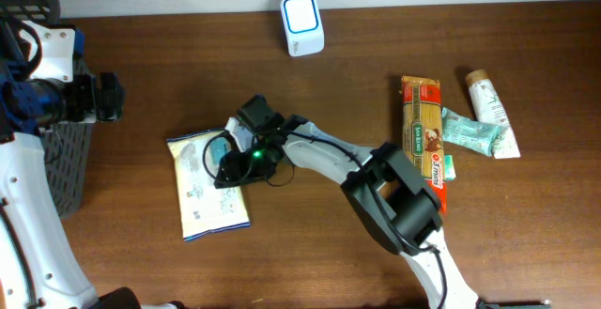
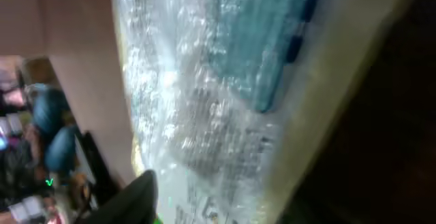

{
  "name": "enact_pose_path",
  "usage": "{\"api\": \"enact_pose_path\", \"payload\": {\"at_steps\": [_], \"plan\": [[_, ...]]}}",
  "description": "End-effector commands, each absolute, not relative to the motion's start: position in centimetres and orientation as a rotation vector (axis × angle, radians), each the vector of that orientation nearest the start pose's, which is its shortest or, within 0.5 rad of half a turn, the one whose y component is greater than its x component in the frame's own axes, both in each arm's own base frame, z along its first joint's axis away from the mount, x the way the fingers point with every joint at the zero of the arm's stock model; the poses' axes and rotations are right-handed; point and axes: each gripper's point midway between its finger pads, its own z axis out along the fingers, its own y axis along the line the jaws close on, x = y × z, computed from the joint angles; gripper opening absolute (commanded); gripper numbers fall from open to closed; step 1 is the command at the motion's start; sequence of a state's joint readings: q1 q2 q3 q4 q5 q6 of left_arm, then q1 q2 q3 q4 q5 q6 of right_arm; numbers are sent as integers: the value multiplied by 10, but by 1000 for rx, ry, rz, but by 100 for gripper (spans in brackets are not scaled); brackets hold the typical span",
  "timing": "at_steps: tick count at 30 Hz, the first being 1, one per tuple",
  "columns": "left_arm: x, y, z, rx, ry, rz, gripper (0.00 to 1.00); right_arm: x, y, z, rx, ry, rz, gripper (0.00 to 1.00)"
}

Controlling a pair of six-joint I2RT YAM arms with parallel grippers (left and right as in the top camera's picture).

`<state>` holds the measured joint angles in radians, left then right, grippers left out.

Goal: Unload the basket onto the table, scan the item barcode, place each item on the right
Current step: 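Move the right gripper to the white-blue bag and grasp it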

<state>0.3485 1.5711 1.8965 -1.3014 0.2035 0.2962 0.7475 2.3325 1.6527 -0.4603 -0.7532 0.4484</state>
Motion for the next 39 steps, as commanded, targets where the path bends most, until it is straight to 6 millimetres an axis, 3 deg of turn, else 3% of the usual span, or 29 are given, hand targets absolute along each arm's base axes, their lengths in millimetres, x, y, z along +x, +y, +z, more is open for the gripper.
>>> {"api": "enact_pose_path", "payload": {"at_steps": [1, 2, 5, 8, 11, 12, 15, 16, 18, 20, 26, 29, 33, 39], "plan": [[358, 93, 313, 29, 2512, -5, 99, 264, 438, -42, -680, 2996, 1299, 22], [358, 93, 313, 28, 2512, -5, 99, 265, 442, -39, -694, 2969, 1332, 4], [358, 93, 313, 28, 2512, -5, 99, 273, 440, -34, -677, 2948, 1371, 4], [358, 93, 313, 28, 2512, -5, 99, 295, 423, -15, -627, 2929, 1343, 4], [358, 93, 313, 28, 2512, -5, 99, 313, 387, 16, -633, 2929, 1064, 4], [358, 93, 313, 28, 2512, -5, 99, 315, 376, 35, -644, 2920, 982, 4], [358, 93, 313, 29, 2512, -5, 99, 317, 341, 64, -578, 2961, 838, 4], [358, 93, 313, 28, 2512, -5, 99, 317, 324, 72, -625, 2960, 780, 4], [358, 93, 314, 28, 2512, -4, 99, 315, 309, 72, -659, 2983, 723, 4], [358, 93, 313, 28, 2512, -5, 99, 311, 309, 69, -677, 2995, 719, 4], [358, 93, 313, 28, 2512, -5, 99, 307, 336, 65, -740, 2935, 753, 4], [358, 93, 313, 28, 2512, -5, 99, 318, 315, 71, -677, 2952, 591, 4], [358, 93, 313, 28, 2512, -5, 99, 325, 285, 110, -678, 2969, 334, 4], [358, 93, 313, 28, 2512, -5, 99, 305, 291, 111, -773, 2988, 281, 4]]}}
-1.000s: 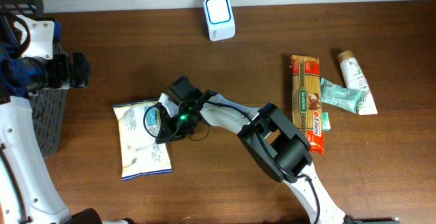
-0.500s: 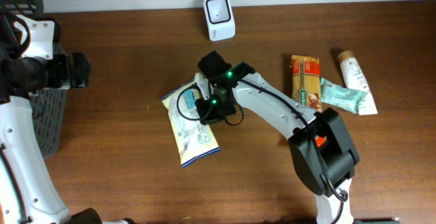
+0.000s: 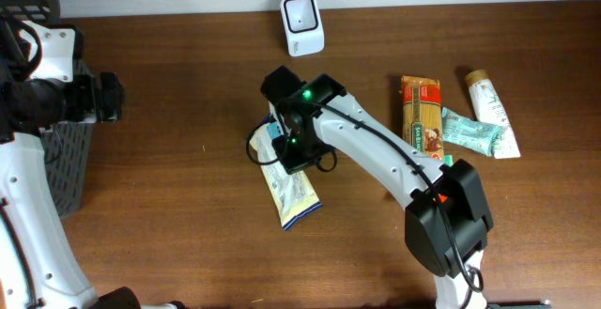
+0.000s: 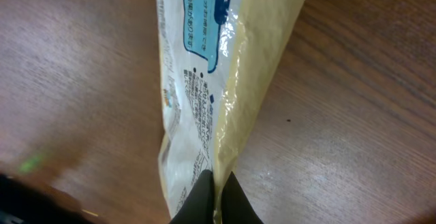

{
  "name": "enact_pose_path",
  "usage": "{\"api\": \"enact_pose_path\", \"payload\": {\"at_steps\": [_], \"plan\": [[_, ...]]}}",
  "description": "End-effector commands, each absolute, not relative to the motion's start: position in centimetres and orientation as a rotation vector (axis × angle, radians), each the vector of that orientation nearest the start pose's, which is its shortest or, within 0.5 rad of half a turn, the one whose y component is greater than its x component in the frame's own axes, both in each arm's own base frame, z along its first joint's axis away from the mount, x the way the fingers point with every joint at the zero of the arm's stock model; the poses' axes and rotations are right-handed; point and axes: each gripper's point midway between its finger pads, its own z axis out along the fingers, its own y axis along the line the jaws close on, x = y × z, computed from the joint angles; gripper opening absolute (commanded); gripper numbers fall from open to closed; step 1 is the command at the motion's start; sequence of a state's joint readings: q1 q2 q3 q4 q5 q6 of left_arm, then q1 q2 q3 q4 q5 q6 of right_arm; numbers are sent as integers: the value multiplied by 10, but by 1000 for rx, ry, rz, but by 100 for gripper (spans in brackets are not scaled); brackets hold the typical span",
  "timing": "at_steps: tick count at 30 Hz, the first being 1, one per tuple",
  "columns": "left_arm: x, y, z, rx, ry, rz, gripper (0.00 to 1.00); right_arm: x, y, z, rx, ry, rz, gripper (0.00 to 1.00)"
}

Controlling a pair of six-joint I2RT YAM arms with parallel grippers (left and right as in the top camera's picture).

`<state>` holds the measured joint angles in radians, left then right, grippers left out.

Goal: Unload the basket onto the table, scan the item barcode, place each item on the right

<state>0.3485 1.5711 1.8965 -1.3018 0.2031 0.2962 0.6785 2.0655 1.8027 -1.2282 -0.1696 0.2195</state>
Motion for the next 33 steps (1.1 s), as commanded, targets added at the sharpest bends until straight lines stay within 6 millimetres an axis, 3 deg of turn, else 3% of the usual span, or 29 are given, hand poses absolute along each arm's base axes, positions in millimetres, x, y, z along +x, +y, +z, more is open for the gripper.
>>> {"api": "enact_pose_path", "payload": {"at_steps": [1, 5, 10, 12, 16, 18, 19, 23, 26, 29, 33], "plan": [[358, 93, 313, 28, 2512, -5, 99, 303, 292, 111, -781, 2988, 280, 4], [358, 93, 313, 29, 2512, -5, 99, 307, 282, 120, -757, 2981, 165, 4], [358, 93, 313, 29, 2512, -5, 99, 328, 251, 164, -681, 2892, -123, 4], [358, 93, 313, 28, 2512, -5, 99, 327, 246, 162, -685, 2900, -166, 4], [358, 93, 313, 29, 2512, -5, 99, 328, 244, 138, -738, 2932, -203, 5], [358, 93, 313, 28, 2512, -5, 99, 344, 236, 137, -710, 2917, -185, 34], [358, 93, 313, 28, 2512, -5, 99, 360, 228, 137, -704, 2916, -102, 62], [358, 93, 313, 28, 2512, -5, 99, 397, 218, 123, -869, 2858, 436, 85], [358, 93, 313, 28, 2512, -5, 99, 411, 205, 97, -927, 2840, 608, 95], [358, 93, 313, 28, 2512, -5, 99, 414, 199, 65, -969, 2844, 756, 96], [358, 93, 313, 28, 2512, -5, 99, 405, 206, 27, -1023, 2865, 912, 95]]}}
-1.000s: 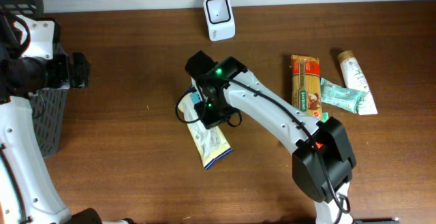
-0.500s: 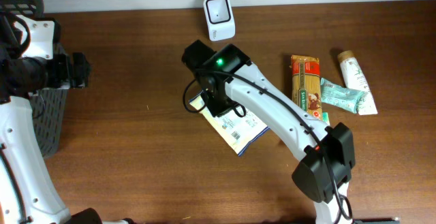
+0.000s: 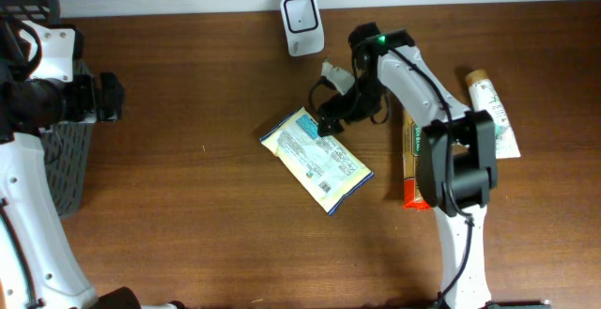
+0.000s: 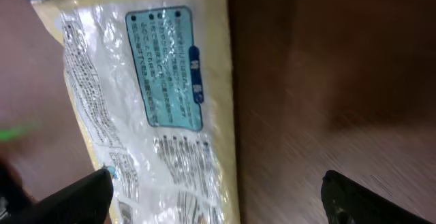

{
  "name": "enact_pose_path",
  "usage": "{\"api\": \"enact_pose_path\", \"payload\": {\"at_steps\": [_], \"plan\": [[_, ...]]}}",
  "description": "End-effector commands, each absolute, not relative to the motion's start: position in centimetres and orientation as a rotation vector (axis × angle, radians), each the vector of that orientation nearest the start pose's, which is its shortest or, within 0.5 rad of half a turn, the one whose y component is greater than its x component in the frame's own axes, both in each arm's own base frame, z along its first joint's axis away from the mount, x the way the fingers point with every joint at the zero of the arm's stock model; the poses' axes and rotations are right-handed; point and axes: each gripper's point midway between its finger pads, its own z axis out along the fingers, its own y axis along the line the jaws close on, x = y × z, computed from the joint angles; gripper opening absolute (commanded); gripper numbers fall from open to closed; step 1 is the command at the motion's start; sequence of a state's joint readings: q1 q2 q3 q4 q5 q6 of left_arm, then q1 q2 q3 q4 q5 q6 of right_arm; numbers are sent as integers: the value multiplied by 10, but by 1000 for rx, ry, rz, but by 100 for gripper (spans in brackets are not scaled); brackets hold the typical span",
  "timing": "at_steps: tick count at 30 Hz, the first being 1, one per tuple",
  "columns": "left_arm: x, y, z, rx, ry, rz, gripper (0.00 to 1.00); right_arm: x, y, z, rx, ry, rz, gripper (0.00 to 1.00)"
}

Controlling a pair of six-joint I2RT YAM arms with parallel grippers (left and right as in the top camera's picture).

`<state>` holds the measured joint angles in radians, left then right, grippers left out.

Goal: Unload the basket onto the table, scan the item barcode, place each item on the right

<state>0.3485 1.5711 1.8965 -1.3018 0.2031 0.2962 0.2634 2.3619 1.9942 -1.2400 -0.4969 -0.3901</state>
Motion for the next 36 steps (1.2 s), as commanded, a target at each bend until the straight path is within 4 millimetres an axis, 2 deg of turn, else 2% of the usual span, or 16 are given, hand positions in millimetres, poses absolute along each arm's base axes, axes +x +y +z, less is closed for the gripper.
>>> {"api": "enact_pose_path", "payload": {"at_steps": [1, 3, 8, 10, 12, 13, 14, 18, 21, 23, 24, 25, 30, 31, 33, 36], "plan": [[358, 93, 313, 28, 2512, -5, 99, 403, 208, 21, -1022, 2877, 932, 95], [358, 93, 313, 28, 2512, -5, 99, 388, 217, 9, -1074, 2875, 1048, 92], [359, 92, 314, 31, 2512, -5, 99, 349, 240, -23, -1192, 2948, 1073, 77], [359, 92, 313, 31, 2512, -5, 99, 339, 246, -36, -1197, 2988, 1042, 58], [359, 92, 313, 31, 2512, -5, 99, 335, 249, -38, -1163, 3021, 1037, 20], [359, 92, 313, 31, 2512, -5, 99, 334, 252, -36, -1154, 3013, 1070, 8], [359, 92, 313, 31, 2512, -6, 99, 333, 257, -33, -1139, 2996, 1124, 4], [359, 92, 313, 31, 2512, -5, 99, 332, 265, -24, -1101, 2964, 1234, 4], [359, 92, 313, 31, 2512, -6, 99, 346, 262, 8, -996, 2944, 1312, 4], [359, 92, 313, 31, 2512, -6, 99, 375, 249, 62, -796, 2906, 1315, 4], [359, 92, 313, 31, 2512, -6, 99, 384, 245, 82, -741, 2871, 1322, 4], [359, 92, 313, 31, 2512, -6, 99, 395, 236, 115, -657, 2811, 1320, 4], [359, 92, 313, 31, 2512, -5, 99, 420, 200, 228, -255, 2652, 1273, 4], [359, 92, 313, 31, 2512, -5, 99, 419, 197, 242, -199, 2636, 1277, 4], [359, 92, 313, 31, 2512, -5, 99, 416, 194, 252, -156, 2629, 1276, 4], [359, 92, 313, 31, 2512, -6, 99, 411, 190, 241, -106, 2706, 1193, 4]]}}
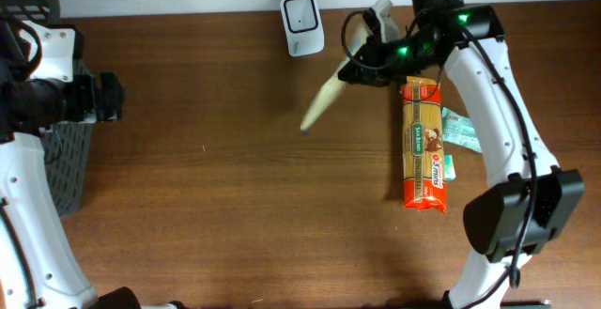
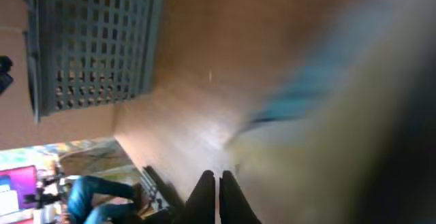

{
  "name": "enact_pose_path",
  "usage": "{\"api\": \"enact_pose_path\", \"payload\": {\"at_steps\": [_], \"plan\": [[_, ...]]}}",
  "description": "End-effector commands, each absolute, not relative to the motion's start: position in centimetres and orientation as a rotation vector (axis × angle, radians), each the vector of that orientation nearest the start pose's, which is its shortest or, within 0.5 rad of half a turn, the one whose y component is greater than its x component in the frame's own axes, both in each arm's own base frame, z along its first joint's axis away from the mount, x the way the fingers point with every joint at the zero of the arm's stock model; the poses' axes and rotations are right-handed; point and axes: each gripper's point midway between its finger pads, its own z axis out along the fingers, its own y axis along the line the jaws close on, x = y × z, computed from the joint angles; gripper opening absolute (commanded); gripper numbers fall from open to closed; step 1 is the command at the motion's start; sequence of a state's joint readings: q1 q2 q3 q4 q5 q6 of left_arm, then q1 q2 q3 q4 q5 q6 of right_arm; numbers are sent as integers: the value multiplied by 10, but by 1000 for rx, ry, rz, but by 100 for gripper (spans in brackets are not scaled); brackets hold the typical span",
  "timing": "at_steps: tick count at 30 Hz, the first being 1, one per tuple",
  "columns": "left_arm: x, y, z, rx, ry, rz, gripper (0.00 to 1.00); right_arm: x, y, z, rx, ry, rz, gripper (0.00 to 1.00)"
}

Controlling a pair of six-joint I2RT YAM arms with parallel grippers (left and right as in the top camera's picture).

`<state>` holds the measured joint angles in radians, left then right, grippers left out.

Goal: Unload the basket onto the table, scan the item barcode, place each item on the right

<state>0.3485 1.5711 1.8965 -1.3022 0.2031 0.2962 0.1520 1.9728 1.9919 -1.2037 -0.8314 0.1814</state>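
In the overhead view my right gripper (image 1: 355, 65) is shut on a beige food pouch (image 1: 321, 102), which hangs tilted and edge-on above the table. The white barcode scanner (image 1: 301, 24) stands just left of it at the back edge. The right wrist view shows the fingertips (image 2: 208, 183) pressed together with the pouch (image 2: 340, 129) as a blur at the right; its print and barcode cannot be read. My left gripper (image 1: 110, 97) hangs far left beside the basket.
A dark grey mesh basket (image 1: 52, 159) stands at the left table edge, also visible as the basket (image 2: 88, 40). A red pasta pack (image 1: 422, 145) lies below my right arm, with a green tube (image 1: 460, 129) half hidden beside it.
The pouch lay flat on the table centre with my right gripper open by its upper corner. Now the gripper is shut on it and holds it raised, edge-on, right of the scanner.
First my right gripper was at the pouch lying left of centre. Then it held the pouch hanging below the scanner. After that the pouch lay flat mid-table, turned over, with the jaws open. Now it is held again, lifted near the scanner. The left arm has stayed put.
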Motion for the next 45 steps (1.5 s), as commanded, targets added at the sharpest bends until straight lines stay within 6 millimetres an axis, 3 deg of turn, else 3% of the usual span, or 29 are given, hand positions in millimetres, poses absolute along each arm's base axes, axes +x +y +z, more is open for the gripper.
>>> {"api": "enact_pose_path", "payload": {"at_steps": [1, 3, 6, 7, 9, 10, 17, 20, 23, 27, 28, 34, 37, 40, 43, 45], "plan": [[359, 92, 313, 31, 2512, -5, 99, 410, 189, 237, -103, 2728, 1150, 4], [359, 92, 313, 31, 2512, -6, 99, 406, 191, 225, -116, 2785, 1017, 4], [359, 92, 313, 31, 2512, -6, 99, 406, 175, 200, -123, 2866, 641, 4], [359, 92, 313, 31, 2512, -6, 99, 408, 170, 191, -135, 2882, 491, 21], [359, 92, 313, 31, 2512, -5, 99, 413, 169, 178, -141, 2891, 359, 60], [359, 92, 313, 31, 2512, -5, 99, 421, 165, 167, -134, 2890, 285, 63], [359, 92, 313, 31, 2512, -5, 99, 489, 123, 75, -43, 2864, -33, 49], [359, 92, 313, 31, 2512, -5, 99, 500, 125, 40, -83, 2879, -34, 49], [359, 92, 313, 31, 2512, -5, 99, 487, 153, 12, -303, 2941, 110, 49], [359, 92, 313, 31, 2512, -6, 99, 463, 208, 17, -618, 2908, 414, 49], [359, 92, 314, 31, 2512, -5, 99, 448, 228, 18, -732, 2897, 494, 49], [358, 93, 313, 27, 2512, -4, 99, 382, 294, 27, -1070, 2893, 593, 50], [358, 93, 313, 29, 2512, -5, 99, 357, 305, 41, -1157, 2928, 628, 50], [358, 93, 313, 29, 2512, -5, 99, 357, 306, 71, -1136, 2932, 645, 48], [358, 93, 313, 28, 2512, -5, 99, 376, 296, 133, -974, 2898, 659, 48], [358, 93, 313, 28, 2512, -5, 99, 383, 272, 184, -813, 2888, 664, 48]]}}
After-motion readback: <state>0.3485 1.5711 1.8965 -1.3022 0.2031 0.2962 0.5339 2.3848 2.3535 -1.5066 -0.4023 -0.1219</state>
